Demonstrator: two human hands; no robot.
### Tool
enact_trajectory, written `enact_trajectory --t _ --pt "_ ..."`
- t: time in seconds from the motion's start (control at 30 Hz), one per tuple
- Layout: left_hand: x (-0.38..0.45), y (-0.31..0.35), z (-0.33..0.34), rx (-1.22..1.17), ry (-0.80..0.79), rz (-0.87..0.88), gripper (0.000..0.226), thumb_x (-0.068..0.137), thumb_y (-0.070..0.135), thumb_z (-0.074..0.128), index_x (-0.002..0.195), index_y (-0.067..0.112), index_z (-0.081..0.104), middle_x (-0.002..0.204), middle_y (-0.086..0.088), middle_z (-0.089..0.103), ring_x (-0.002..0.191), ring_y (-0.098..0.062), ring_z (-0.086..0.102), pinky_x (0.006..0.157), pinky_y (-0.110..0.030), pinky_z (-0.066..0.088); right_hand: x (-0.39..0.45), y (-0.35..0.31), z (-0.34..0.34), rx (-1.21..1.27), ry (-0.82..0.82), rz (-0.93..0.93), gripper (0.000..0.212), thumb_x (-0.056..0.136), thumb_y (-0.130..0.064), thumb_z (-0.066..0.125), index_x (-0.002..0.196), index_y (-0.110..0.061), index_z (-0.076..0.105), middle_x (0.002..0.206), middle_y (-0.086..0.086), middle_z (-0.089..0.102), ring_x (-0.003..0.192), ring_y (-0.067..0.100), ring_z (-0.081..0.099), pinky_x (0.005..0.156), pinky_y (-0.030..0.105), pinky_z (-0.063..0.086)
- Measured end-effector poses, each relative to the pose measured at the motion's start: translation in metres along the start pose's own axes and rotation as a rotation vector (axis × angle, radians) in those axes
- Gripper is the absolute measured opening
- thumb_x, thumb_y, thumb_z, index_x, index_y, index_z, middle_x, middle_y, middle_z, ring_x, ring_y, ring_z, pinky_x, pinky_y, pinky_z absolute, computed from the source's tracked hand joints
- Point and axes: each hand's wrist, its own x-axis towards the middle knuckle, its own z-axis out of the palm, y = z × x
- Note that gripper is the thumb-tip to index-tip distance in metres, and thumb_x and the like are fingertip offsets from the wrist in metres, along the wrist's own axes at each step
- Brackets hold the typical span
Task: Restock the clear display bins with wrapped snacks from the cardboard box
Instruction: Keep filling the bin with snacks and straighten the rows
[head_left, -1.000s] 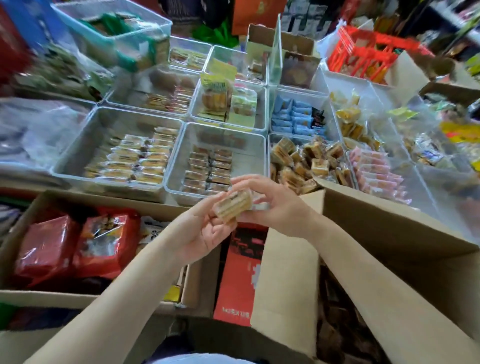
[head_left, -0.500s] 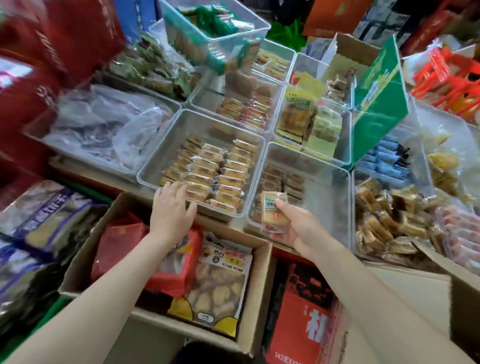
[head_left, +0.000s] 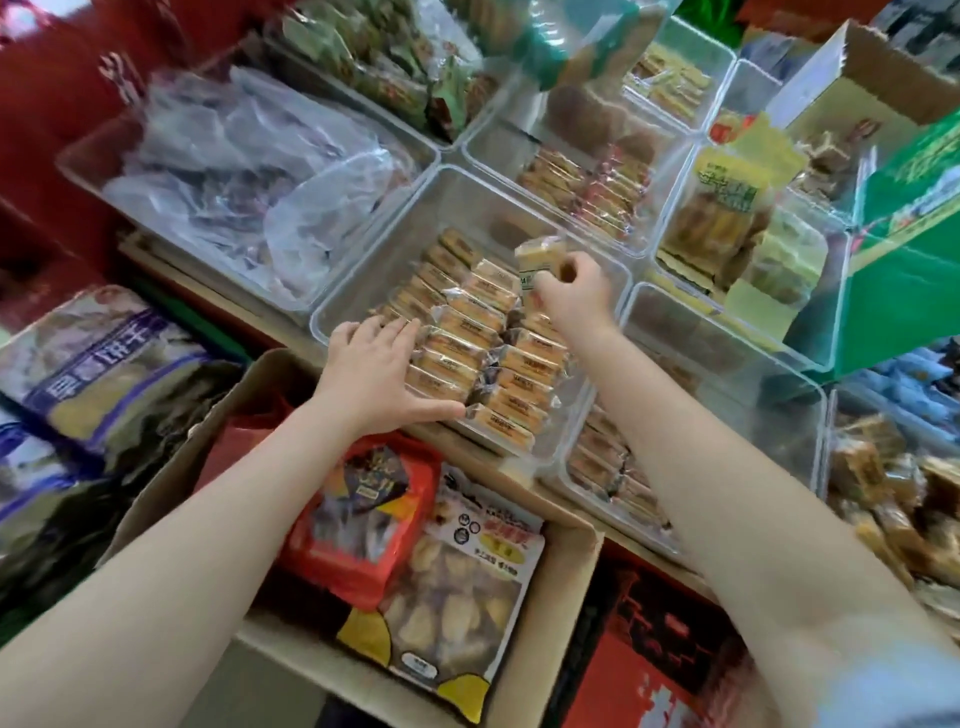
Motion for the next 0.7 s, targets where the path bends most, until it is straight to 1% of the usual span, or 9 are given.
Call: enact_trajectory --t 0.03,0.07,0.17,0.23,0.33,0.43,0.53,0.63,0.7 --pt "-0.001 0.000 0.000 -0.005 0.012 0.003 0.139 0.051 0.106 0.011 0.161 0.021 0.014 0.167 0.001 0.021 0.154 -0.023 0.016 0.120 -0.045 0.012 0.012 -0.002 0.004 -0.106 0.028 -0.114 0.013 0.090 -0.014 0.058 0.102 -0.020 0.058 0.094 -0.003 0.061 0.083 0.013 0.059 0.068 0.026 0.049" --pt "-0.001 -0.001 0.002 -0.011 0.025 0.004 0.139 0.050 0.106 0.010 0.161 0.022 0.014 0.166 0.001 0.023 0.153 -0.022 0.016 0.120 -0.045 0.012 0.025 -0.002 0.009 -0.205 0.046 -0.207 0.018 0.091 -0.011 0.059 0.106 -0.021 0.059 0.098 -0.004 0.061 0.088 0.013 0.058 0.073 0.023 0.047" --pt "0.001 -0.001 0.005 -0.019 0.043 0.008 0.140 0.049 0.108 0.008 0.160 0.023 0.013 0.165 0.002 0.026 0.153 -0.023 0.018 0.119 -0.045 0.011 0.057 0.003 0.023 -0.463 0.089 -0.374 0.035 0.093 -0.012 0.059 0.126 -0.024 0.062 0.117 0.000 0.063 0.108 0.020 0.057 0.095 0.035 0.049" --pt "0.002 -0.002 0.008 -0.024 0.060 0.007 0.139 0.049 0.108 0.008 0.160 0.024 0.014 0.164 0.003 0.029 0.152 -0.022 0.018 0.118 -0.045 0.011 0.069 0.004 0.034 -0.582 0.064 -0.389 0.040 0.095 -0.014 0.057 0.133 -0.026 0.061 0.121 0.004 0.063 0.114 0.024 0.054 0.101 0.043 0.046" --pt "0.003 -0.002 0.011 -0.022 0.072 0.007 0.137 0.051 0.108 0.008 0.160 0.026 0.014 0.163 0.003 0.031 0.152 -0.022 0.019 0.118 -0.045 0.011 0.078 -0.002 0.045 -0.678 0.006 -0.422 0.042 0.096 -0.015 0.053 0.134 -0.028 0.061 0.122 0.003 0.063 0.117 0.026 0.054 0.099 0.043 0.047" --pt "0.003 -0.002 0.012 -0.016 0.077 0.006 0.134 0.053 0.108 0.011 0.160 0.026 0.015 0.163 0.003 0.031 0.152 -0.022 0.019 0.117 -0.045 0.011 0.082 -0.005 0.050 -0.659 -0.036 -0.407 0.040 0.097 -0.020 0.053 0.136 -0.028 0.059 0.124 0.002 0.061 0.114 0.025 0.056 0.090 0.039 0.050" --pt "0.003 -0.002 0.013 -0.017 0.086 0.008 0.134 0.053 0.108 0.010 0.160 0.027 0.016 0.162 0.003 0.032 0.151 -0.022 0.019 0.117 -0.045 0.011 0.082 -0.005 0.050 -0.728 -0.124 -0.338 0.037 0.097 -0.027 0.047 0.133 -0.023 0.054 0.119 0.004 0.060 0.102 0.027 0.059 0.077 0.037 0.048" --pt "0.004 -0.001 0.013 -0.018 0.083 0.007 0.131 0.056 0.107 0.012 0.160 0.027 0.015 0.162 0.003 0.031 0.152 -0.021 0.018 0.117 -0.045 0.011 0.081 -0.001 0.053 -0.844 -0.196 -0.316 0.037 0.099 -0.037 0.036 0.131 -0.020 0.043 0.111 0.008 0.063 0.094 0.031 0.059 0.086 0.046 0.048" --pt "0.003 0.000 0.012 -0.017 0.083 0.006 0.130 0.057 0.106 0.014 0.160 0.026 0.015 0.163 0.003 0.031 0.152 -0.021 0.017 0.118 -0.045 0.010 0.080 0.007 0.056 -0.928 -0.207 -0.318 0.049 0.102 -0.047 0.027 0.142 -0.019 0.035 0.123 0.015 0.060 0.109 0.036 0.057 0.098 0.051 0.038"
